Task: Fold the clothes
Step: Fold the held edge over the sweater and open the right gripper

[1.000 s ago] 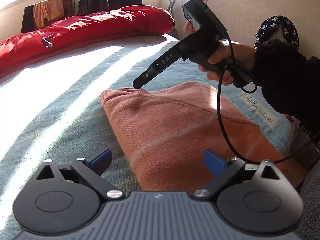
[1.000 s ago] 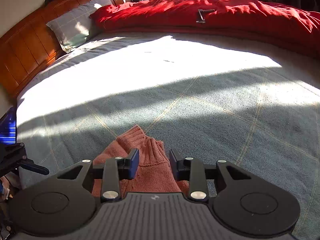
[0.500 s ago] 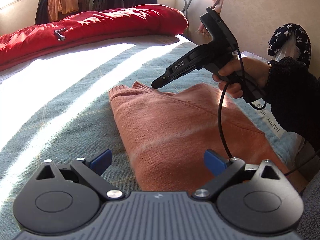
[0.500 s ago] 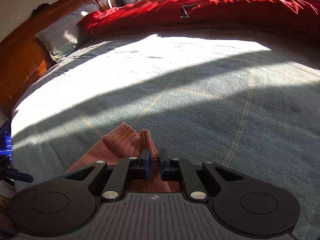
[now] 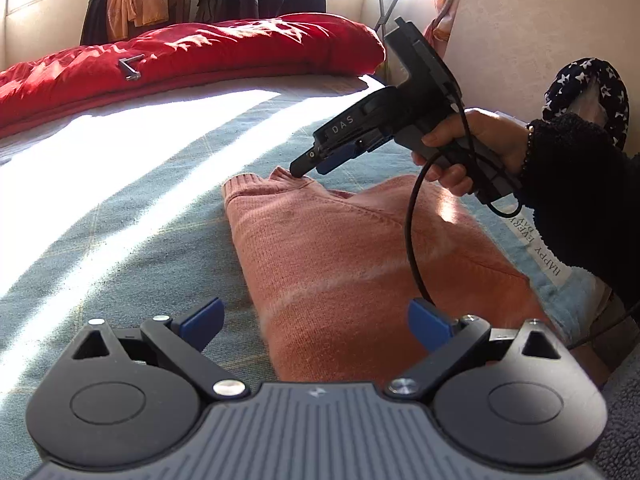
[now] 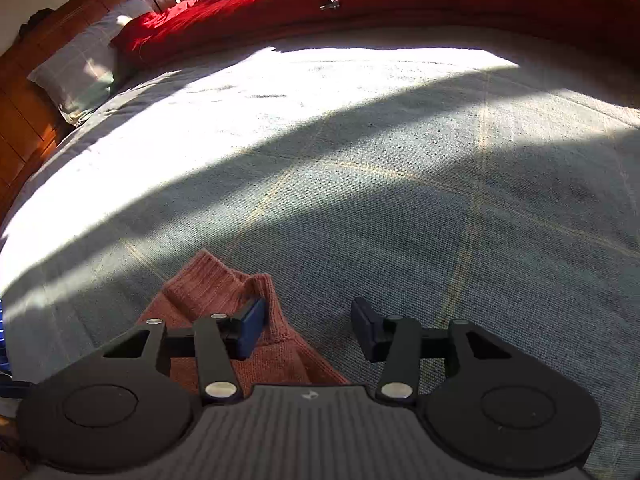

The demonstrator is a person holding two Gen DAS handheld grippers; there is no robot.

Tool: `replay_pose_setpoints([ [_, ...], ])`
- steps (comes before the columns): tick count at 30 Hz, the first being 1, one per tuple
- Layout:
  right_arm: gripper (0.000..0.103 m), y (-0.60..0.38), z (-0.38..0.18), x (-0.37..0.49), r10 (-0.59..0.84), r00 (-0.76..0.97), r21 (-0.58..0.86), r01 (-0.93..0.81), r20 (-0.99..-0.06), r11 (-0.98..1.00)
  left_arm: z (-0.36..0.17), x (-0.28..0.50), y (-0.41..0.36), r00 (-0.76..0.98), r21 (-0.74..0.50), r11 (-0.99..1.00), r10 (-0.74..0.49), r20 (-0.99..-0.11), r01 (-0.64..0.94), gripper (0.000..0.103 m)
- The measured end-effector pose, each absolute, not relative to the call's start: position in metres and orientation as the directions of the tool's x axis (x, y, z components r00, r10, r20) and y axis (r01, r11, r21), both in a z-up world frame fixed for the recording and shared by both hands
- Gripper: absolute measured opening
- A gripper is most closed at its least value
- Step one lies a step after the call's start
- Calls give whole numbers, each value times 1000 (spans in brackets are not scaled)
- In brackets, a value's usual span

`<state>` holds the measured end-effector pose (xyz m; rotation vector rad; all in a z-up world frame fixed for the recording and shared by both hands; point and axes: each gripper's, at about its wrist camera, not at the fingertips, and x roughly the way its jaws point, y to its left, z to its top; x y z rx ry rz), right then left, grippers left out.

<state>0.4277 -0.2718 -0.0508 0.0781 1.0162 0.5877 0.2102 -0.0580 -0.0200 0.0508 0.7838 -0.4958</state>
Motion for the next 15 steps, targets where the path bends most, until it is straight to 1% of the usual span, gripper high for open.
replay_pose_setpoints([
  [3, 52, -296, -26, 418, 535, 416, 366, -420, -735, 830, -15, 208, -54, 603, -134, 881, -415, -682, 454, 98],
  [4, 55, -304, -17, 412, 551, 423, 384, -420, -719, 823, -14, 209, -53, 602, -135, 879, -418, -681, 457, 98],
  [5, 61, -313, -7, 404, 572, 424, 406, -422, -702, 811, -13, 210, -53, 598, -139, 875, -425, -679, 464, 98],
  [8, 69, -332, 11, 374, 632, 401, 459, -450, -663, 766, -15, 217, -54, 576, -159, 855, -459, -676, 494, 98],
  [11, 72, -343, 10, 342, 671, 374, 504, -455, -640, 735, -21, 228, -63, 525, -184, 814, -510, -682, 552, 98],
  [15, 74, -358, -12, 317, 660, 400, 546, -371, -637, 751, -33, 239, -85, 405, -241, 696, -625, -667, 677, 98],
])
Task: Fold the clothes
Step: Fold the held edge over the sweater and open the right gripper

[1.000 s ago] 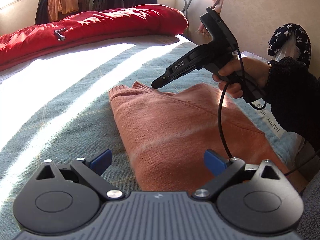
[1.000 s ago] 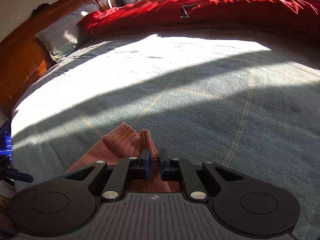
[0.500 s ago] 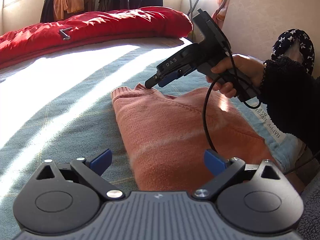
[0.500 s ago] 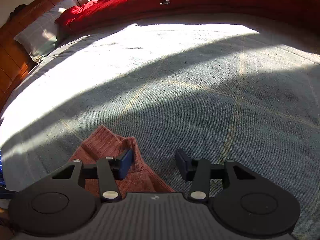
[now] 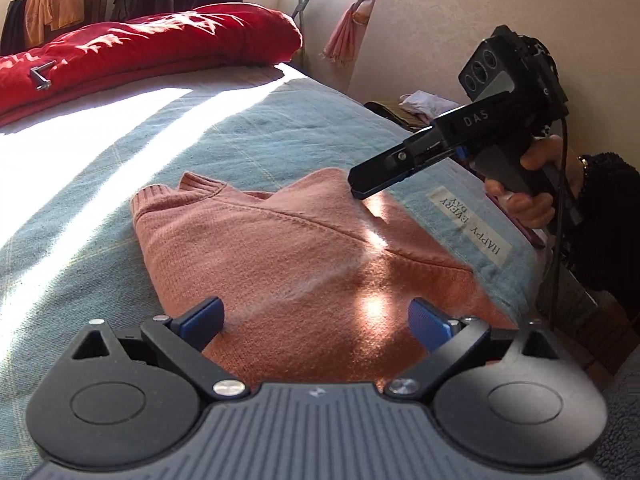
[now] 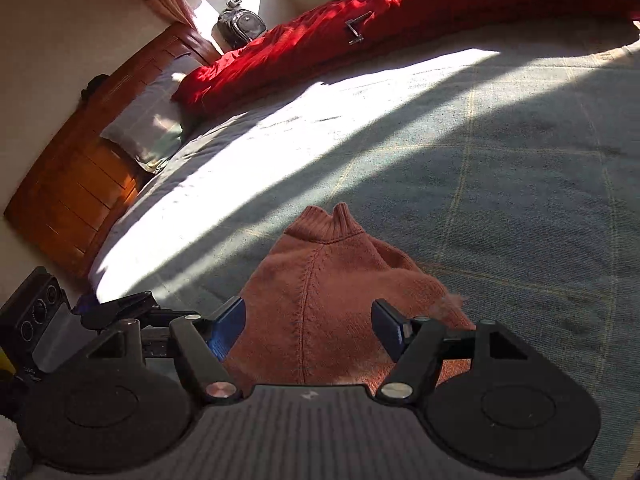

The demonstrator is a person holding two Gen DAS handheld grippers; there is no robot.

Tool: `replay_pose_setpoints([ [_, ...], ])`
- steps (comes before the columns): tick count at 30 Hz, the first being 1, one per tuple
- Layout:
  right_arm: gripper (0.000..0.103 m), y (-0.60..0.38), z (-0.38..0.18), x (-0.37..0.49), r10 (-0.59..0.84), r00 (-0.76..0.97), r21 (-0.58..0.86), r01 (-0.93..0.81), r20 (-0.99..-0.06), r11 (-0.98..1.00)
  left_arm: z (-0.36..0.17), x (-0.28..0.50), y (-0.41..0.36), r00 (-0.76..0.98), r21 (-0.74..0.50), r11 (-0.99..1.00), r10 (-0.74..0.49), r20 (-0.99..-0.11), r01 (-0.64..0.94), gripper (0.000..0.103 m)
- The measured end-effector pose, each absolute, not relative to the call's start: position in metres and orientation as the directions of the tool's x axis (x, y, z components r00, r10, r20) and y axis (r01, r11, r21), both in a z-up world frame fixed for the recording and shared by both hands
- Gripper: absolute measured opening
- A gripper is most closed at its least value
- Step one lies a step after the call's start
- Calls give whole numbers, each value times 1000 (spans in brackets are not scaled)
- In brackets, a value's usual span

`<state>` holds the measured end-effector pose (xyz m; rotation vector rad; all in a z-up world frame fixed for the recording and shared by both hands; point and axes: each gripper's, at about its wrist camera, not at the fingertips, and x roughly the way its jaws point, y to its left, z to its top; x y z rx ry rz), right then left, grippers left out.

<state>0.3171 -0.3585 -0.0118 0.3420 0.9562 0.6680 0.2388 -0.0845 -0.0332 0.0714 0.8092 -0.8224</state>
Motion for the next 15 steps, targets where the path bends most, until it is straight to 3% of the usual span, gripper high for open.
replay_pose_setpoints([
  [7, 73, -385, -49, 278, 613, 461, 595, -205, -642, 777, -40, 247, -109, 335, -208, 619, -642, -690, 758, 101],
  [15, 77, -384, -40, 227, 589, 557, 608, -179, -585, 773, -41, 260, -105, 263, -277, 552, -704, -659, 787, 101],
])
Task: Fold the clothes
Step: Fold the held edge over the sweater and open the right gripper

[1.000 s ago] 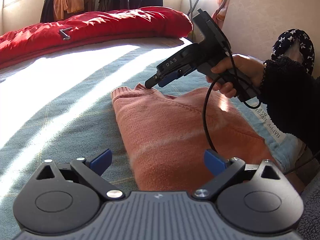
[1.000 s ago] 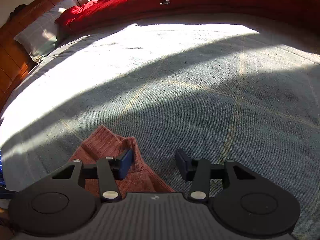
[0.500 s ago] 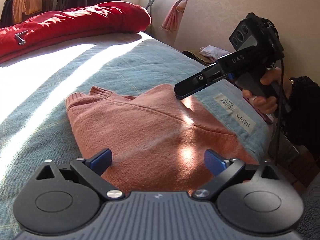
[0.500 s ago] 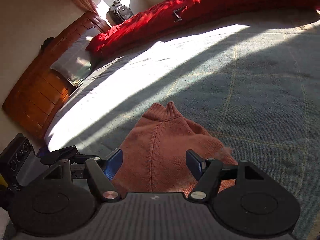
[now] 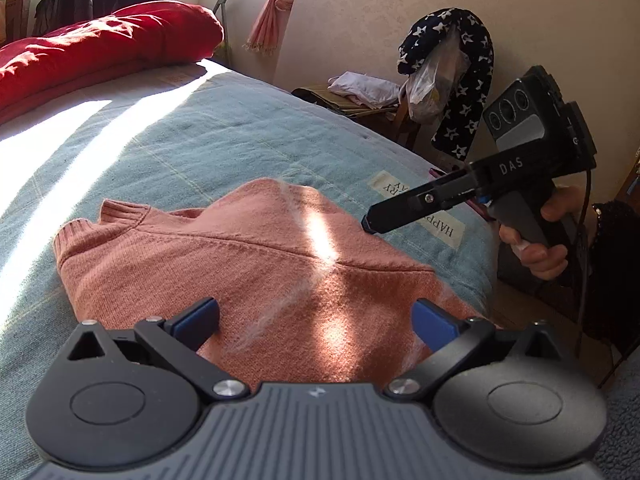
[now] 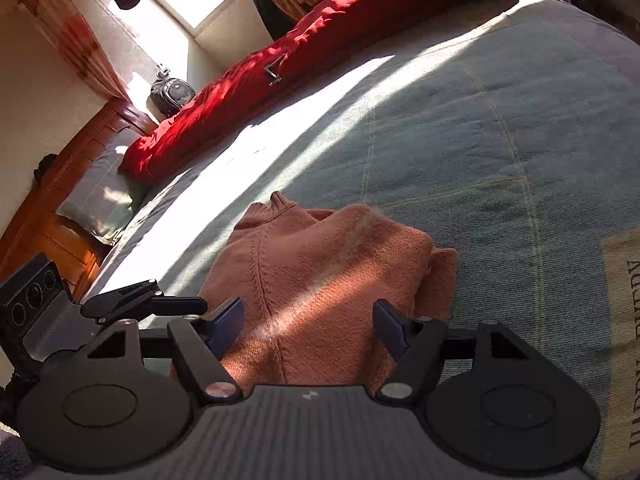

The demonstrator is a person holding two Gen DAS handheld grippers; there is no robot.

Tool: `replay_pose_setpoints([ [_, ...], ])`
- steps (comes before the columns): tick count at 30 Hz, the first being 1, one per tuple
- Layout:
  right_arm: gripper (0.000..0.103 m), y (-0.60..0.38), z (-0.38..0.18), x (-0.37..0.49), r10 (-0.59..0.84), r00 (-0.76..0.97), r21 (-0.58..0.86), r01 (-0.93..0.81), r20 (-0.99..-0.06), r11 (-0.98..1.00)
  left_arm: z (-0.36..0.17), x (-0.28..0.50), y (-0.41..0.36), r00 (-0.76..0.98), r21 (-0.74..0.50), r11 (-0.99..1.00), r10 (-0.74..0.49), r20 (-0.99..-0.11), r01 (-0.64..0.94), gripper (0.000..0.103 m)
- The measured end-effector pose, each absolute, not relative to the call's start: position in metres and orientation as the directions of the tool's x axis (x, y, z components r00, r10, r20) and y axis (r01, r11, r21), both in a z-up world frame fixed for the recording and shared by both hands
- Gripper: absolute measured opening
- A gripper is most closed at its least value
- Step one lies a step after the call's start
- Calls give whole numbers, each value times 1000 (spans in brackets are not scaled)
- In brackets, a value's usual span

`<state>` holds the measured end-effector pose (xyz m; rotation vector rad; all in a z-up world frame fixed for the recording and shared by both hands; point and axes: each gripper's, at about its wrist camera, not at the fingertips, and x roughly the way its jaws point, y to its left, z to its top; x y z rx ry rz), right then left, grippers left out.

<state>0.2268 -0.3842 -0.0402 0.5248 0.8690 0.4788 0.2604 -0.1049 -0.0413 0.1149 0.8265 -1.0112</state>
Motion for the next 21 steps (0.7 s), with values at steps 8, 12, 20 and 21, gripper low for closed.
replay_pose_setpoints([
  [8, 81, -386, -66, 204, 557, 592, 641, -87, -583, 763, -45, 274, -118, 232, -312, 535, -721, -653, 785, 101],
  [12, 81, -392, -76, 202, 525, 586, 626, -38, -618, 779, -43, 280, -127, 243, -294, 540, -713, -658, 789, 101],
  [20, 82, -406, -74, 185, 537, 671, 701, -36, -511, 712, -35, 311, -139, 264, -303, 563, -711, -651, 769, 102],
  [21, 82, -408, -73, 182, 538, 682, 711, -38, -496, 702, -43, 317, -145, 250, -312, 570, -700, -669, 760, 102],
])
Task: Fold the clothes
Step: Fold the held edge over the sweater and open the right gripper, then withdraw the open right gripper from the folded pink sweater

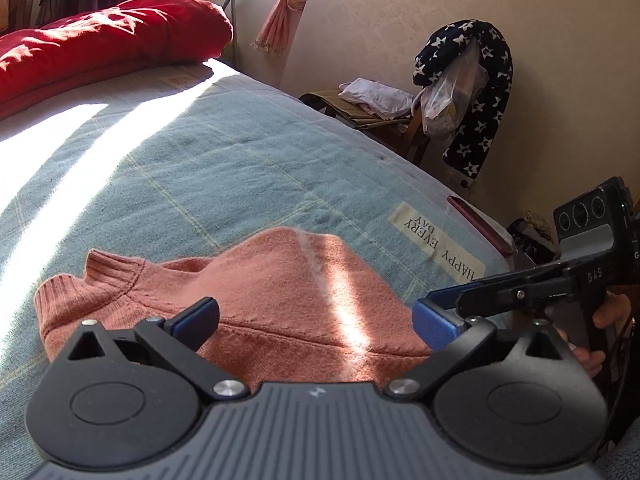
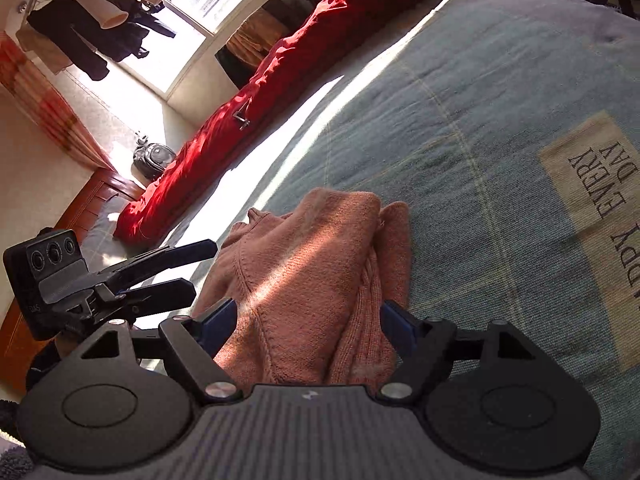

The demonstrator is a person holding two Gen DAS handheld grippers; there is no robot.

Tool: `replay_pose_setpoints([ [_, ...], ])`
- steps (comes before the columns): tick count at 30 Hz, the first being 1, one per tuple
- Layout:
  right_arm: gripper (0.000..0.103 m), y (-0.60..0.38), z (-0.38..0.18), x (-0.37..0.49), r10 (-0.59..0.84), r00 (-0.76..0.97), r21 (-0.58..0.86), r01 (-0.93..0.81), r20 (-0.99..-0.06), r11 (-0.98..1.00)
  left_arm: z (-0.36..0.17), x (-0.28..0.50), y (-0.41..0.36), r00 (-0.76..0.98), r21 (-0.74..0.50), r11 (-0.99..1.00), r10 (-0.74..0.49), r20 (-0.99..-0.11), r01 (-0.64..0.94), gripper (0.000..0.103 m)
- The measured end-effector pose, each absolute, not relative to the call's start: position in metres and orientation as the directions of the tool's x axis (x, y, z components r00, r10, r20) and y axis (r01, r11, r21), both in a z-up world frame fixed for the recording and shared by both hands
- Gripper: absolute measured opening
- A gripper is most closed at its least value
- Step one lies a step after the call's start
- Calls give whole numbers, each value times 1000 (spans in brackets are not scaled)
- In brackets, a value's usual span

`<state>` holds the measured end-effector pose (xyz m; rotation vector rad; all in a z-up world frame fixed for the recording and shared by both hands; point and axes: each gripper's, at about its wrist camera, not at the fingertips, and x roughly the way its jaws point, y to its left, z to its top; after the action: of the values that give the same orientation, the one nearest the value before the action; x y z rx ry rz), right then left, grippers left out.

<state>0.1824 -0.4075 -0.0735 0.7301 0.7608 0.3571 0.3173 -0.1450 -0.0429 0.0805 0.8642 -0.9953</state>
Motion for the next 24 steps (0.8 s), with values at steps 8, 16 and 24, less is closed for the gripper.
replay_pose_setpoints([
  [8, 82, -412, -66, 178, 550, 713, 734, -75, -434, 675, -64, 334, -179, 259, -277, 602, -651, -714, 749, 101],
  [16, 84, -413, -58, 181, 567, 719, 731, -122, -401, 672, -37, 293, -143, 324, -225, 631, -632, -704, 743, 102],
  [24, 87, -389, -55, 215, 640, 650, 710, -212, -410, 671, -40, 255, -119, 377, -219, 690, -601, -704, 690, 102],
])
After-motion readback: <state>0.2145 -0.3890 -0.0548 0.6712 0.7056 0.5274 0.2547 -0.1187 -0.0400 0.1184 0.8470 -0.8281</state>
